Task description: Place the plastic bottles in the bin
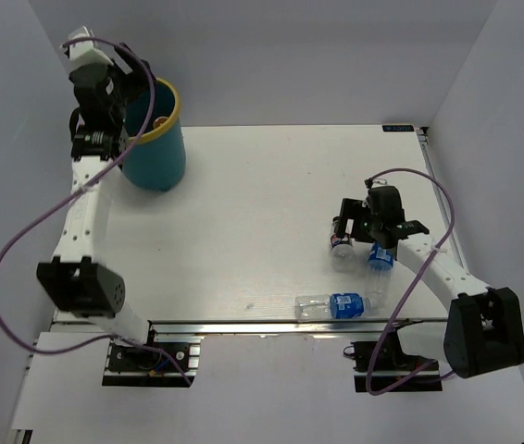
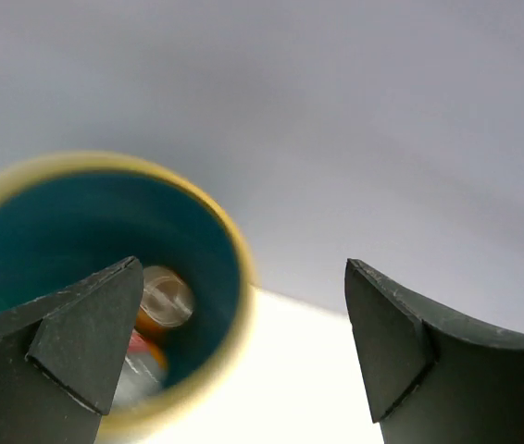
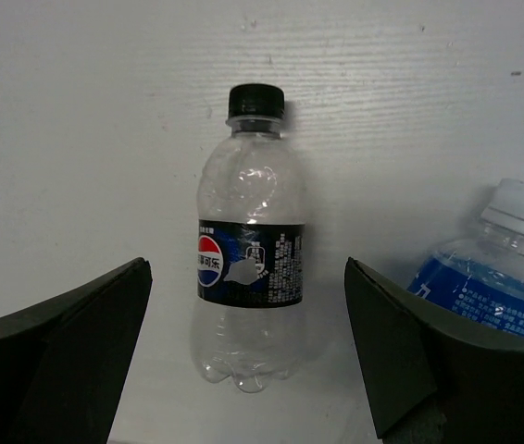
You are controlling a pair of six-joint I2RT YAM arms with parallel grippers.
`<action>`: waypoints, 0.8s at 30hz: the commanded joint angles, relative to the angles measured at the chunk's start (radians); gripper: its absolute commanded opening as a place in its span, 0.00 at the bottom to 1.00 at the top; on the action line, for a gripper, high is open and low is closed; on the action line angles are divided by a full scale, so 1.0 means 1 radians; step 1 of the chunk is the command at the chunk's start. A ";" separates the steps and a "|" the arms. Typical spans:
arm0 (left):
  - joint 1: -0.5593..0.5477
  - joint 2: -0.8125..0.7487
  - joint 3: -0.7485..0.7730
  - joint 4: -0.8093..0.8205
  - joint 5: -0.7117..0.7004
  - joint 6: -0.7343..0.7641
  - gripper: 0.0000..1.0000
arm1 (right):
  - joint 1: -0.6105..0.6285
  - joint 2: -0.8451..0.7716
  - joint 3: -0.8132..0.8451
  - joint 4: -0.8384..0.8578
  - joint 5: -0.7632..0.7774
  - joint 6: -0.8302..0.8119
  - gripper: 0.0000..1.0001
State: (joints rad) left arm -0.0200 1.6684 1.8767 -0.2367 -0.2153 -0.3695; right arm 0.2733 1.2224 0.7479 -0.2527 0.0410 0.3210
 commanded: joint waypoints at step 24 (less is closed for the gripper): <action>-0.274 -0.402 -1.024 0.390 0.631 -0.267 0.98 | 0.170 0.195 0.105 0.142 -0.251 -0.123 0.39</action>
State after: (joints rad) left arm -0.2581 1.2446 0.8783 0.0696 0.3122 -0.5953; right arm 0.3958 1.4605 0.7956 -0.2176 -0.0784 0.2768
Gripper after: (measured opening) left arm 0.982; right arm 0.657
